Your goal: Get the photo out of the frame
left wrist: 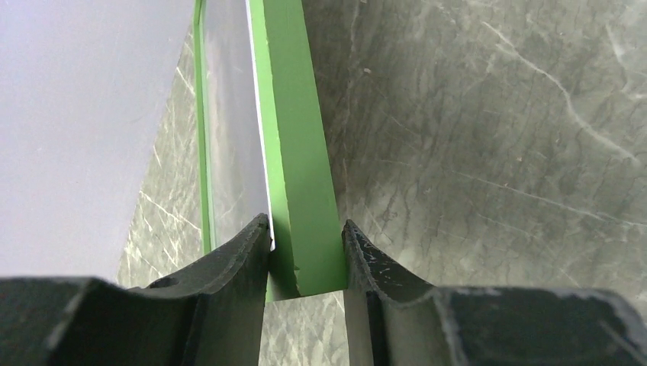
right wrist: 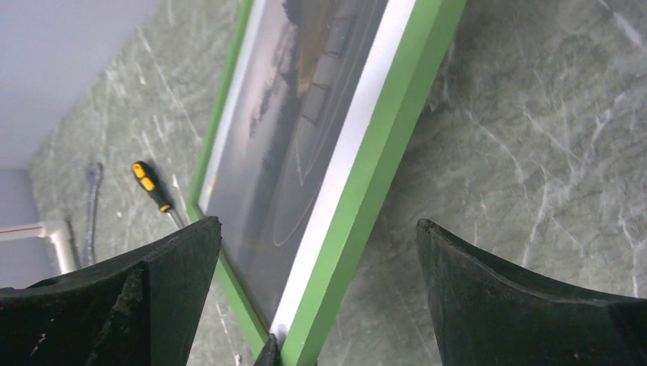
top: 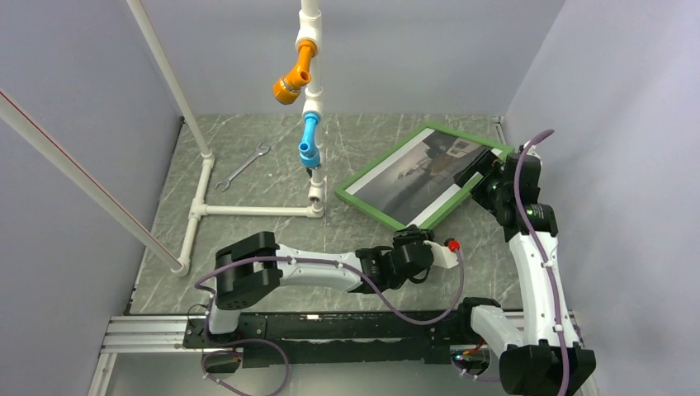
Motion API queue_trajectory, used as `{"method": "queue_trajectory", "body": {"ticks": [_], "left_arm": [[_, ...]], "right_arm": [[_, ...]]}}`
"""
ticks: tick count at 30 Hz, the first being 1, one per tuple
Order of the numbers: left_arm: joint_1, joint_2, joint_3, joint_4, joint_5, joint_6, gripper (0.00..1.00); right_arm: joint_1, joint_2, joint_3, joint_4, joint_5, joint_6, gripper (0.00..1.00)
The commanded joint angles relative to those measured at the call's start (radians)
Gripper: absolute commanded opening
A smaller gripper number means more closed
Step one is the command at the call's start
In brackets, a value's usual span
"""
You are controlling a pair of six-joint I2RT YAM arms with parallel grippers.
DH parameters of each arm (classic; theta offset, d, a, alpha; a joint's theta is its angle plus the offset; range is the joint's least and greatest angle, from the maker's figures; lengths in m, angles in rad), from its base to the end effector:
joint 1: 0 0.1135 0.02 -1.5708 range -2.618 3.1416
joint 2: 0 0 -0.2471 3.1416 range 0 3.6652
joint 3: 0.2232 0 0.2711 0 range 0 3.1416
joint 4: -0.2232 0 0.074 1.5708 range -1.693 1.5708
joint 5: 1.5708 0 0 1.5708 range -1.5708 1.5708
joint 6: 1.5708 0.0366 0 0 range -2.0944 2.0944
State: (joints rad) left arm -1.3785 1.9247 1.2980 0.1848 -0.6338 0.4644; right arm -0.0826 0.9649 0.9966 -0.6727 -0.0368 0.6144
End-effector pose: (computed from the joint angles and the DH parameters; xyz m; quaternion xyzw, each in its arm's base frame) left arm 0.1070 -0.4361 0.1946 0.5386 0.6182 0.0119 0.5723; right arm 0.2296 -0.0177 0.3188 0.2974 0.8428 0.1337 0.4282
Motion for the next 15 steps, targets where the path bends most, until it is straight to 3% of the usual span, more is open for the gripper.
{"method": "queue_trajectory", "body": {"ticks": [1,5,15], "left_arm": [[0.001,-0.086,0.076,-0.081,0.018,-0.178,0.0],[0.003,-0.112,0.101,-0.14,0.048,-0.232,0.0],[0.016,-0.129,0.174,-0.268,0.127,-0.349,0.0]], "right_arm": [[-0.038,0.002,0.066,-0.015,-0.069,0.011,1.0],[-0.074,0.075,0.076,-0.056,-0.146,0.031,0.99],[-0.074,0.085,0.02,0.014,-0.201,0.055,0.99]]}}
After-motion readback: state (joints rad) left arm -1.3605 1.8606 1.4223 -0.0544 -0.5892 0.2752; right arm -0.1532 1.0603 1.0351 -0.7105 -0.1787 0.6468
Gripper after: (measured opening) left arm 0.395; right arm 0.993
